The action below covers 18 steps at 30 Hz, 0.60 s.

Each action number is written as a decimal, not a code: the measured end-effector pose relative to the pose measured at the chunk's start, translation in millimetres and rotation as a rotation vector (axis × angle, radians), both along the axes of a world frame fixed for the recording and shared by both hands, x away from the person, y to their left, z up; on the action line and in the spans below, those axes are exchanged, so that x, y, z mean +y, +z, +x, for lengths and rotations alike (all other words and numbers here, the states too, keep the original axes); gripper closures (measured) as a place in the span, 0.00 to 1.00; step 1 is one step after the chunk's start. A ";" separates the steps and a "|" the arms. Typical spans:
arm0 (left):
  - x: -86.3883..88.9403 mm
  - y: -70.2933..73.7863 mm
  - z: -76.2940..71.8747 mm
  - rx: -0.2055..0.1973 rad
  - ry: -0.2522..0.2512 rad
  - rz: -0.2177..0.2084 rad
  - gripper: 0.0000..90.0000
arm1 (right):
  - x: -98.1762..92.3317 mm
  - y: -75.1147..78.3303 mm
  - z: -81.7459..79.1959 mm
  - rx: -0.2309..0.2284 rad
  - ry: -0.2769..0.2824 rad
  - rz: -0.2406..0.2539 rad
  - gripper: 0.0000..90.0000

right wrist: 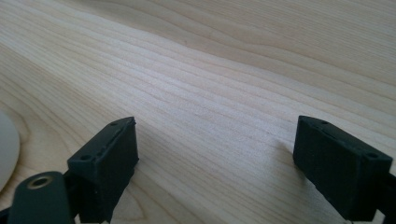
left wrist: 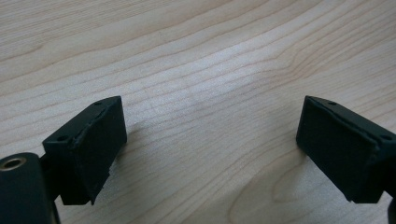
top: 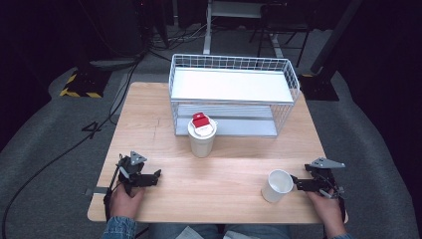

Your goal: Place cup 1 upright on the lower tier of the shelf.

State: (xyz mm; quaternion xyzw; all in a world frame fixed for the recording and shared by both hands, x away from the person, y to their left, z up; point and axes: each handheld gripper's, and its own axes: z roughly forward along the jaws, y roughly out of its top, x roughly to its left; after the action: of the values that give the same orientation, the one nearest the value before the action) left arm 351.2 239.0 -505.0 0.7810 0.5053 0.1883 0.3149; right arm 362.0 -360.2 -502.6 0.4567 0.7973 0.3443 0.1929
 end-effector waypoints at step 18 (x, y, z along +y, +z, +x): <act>-2.6 0.0 3.8 0.000 0.006 -0.002 0.10 | -12.8 33.5 -27.6 -0.068 -0.013 0.058 0.06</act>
State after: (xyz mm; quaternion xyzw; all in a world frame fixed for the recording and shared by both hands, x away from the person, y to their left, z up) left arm 355.0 236.4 -505.1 0.7792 0.5080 0.1886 0.3150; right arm 334.4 -373.0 -469.1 0.4552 0.7771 0.3812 0.2087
